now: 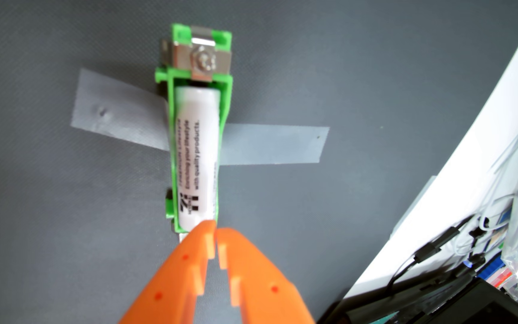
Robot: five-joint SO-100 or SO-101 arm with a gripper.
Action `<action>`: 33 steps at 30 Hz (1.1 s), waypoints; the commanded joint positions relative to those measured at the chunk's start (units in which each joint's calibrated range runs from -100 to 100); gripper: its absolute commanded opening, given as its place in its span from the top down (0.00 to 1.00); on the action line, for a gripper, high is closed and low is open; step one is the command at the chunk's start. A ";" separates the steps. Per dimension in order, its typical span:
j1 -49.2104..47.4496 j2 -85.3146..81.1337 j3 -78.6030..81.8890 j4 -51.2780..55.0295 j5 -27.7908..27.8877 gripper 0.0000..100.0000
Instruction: Insert Battery
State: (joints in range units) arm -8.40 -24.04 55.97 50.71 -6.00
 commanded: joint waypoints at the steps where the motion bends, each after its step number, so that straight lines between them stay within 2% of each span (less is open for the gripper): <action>1: 0.37 -0.18 -0.09 -0.67 0.65 0.98; 33: 0.37 -0.26 2.34 -1.09 0.80 0.98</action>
State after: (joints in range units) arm -8.56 -24.04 58.41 50.21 -5.39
